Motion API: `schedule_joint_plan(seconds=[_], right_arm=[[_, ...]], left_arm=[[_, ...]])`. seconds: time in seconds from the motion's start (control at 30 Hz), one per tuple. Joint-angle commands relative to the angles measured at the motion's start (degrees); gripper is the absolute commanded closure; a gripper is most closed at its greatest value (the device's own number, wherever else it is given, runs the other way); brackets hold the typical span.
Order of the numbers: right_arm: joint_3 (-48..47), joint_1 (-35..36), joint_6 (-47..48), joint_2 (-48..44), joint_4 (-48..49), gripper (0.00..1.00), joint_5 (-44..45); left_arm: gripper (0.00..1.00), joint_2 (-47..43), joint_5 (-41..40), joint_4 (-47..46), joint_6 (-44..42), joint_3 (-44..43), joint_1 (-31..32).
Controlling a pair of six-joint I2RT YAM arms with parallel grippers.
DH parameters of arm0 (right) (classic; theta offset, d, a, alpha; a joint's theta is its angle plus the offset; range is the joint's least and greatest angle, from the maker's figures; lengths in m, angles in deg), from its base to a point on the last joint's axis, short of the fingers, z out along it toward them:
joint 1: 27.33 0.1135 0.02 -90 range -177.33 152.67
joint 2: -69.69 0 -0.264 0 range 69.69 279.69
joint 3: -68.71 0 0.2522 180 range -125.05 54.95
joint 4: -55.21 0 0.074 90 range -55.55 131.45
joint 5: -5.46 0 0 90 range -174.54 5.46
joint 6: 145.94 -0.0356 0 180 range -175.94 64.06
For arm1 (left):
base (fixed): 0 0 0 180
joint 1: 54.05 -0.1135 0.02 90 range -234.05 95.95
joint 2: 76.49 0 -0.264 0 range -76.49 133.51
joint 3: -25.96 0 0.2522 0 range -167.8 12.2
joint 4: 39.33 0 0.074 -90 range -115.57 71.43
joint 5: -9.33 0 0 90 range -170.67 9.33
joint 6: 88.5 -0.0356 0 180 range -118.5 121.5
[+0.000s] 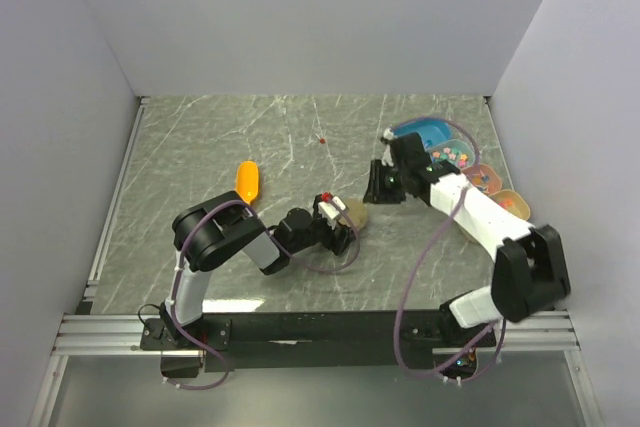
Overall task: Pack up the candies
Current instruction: Screw the bottle lid onto the packing bottle.
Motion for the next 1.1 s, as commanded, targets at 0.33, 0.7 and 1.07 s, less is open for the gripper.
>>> schedule_joint_plan(seconds=[0.33, 0.7, 1.07], right_arm=[[-15.66, -0.44, 15.11, 17.03, 4.0, 0.59, -11.05], [-13.56, 0.0, 16.61, 18.71, 4.44, 0.6, -11.51], [-7.67, 0.61, 16.09, 16.07, 5.94, 0.6, -9.93]], left_arm=[[0.19, -1.02, 3.27, 5.35, 2.36, 0.92, -0.15], [0.19, -1.29, 3.89, 6.14, 2.71, 0.39, -0.15], [0.19, -1.29, 3.98, 7.28, 2.71, 0.04, -0.33]])
